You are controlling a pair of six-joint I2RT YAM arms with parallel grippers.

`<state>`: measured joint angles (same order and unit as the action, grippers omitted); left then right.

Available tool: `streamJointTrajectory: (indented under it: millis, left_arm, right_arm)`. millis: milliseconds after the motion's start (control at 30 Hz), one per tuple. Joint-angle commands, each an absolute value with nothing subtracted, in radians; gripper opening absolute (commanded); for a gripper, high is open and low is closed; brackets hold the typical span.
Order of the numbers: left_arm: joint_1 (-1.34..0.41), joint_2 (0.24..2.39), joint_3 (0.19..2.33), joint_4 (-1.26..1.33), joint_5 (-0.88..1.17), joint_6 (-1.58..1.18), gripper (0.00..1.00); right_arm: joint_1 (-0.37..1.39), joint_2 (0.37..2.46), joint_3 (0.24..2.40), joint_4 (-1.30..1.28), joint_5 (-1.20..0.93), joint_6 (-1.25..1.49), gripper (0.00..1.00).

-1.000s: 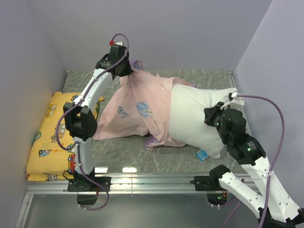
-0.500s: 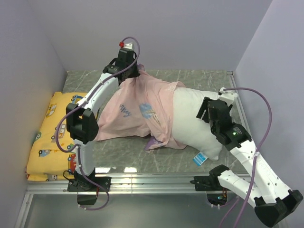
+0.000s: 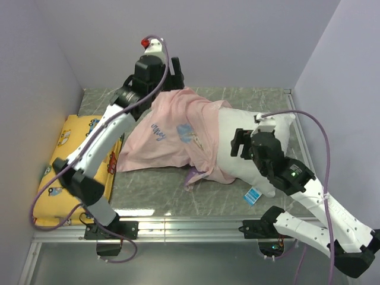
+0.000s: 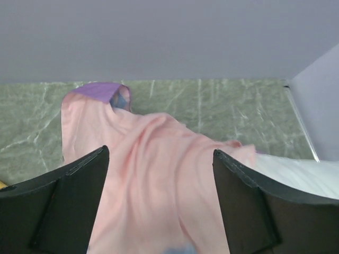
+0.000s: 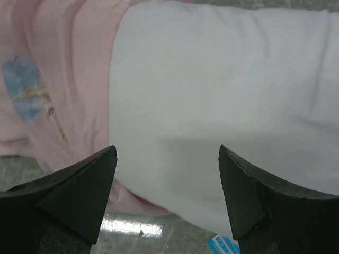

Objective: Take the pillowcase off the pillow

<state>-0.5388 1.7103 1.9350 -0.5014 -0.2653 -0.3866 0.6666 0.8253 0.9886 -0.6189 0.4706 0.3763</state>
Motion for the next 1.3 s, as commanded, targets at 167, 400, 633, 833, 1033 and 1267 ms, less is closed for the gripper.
streamJointTrajectory:
  millis: [167, 400, 633, 833, 1033, 1267]
  left_arm:
    - [-0.741, 1.324, 1.304, -0.289, -0.319, -0.554, 0.86]
    - [-0.871, 1.221, 0.852, 0.079, -0.287, -0.693, 0.89]
    - [-0.911, 1.353, 0.784, 0.242, -0.300, -0.752, 0.89]
    - [-0.908, 1.453, 0.900, 0.082, -0.503, -0.772, 0.30]
    - [-0.706, 1.385, 0.905, -0.066, -0.535, -0.805, 0.00]
    - [-0.347, 1.313, 0.864, -0.138, -0.473, -0.807, 0.01]
  right_arm:
    - [0.836, 1.023, 0.873, -0.565, 0.564, 0.466, 0.90]
    - [0.834, 1.175, 0.810, -0.437, 0.644, 0.523, 0.93]
    - [0.834, 1.164, 0.765, -0.341, 0.608, 0.528, 0.26]
    - [0.830, 1.119, 0.817, -0.396, 0.603, 0.522, 0.00]
    - [0.730, 0.961, 0.925, -0.557, 0.615, 0.489, 0.00]
    - [0.525, 0.812, 1.011, -0.662, 0.535, 0.414, 0.00]
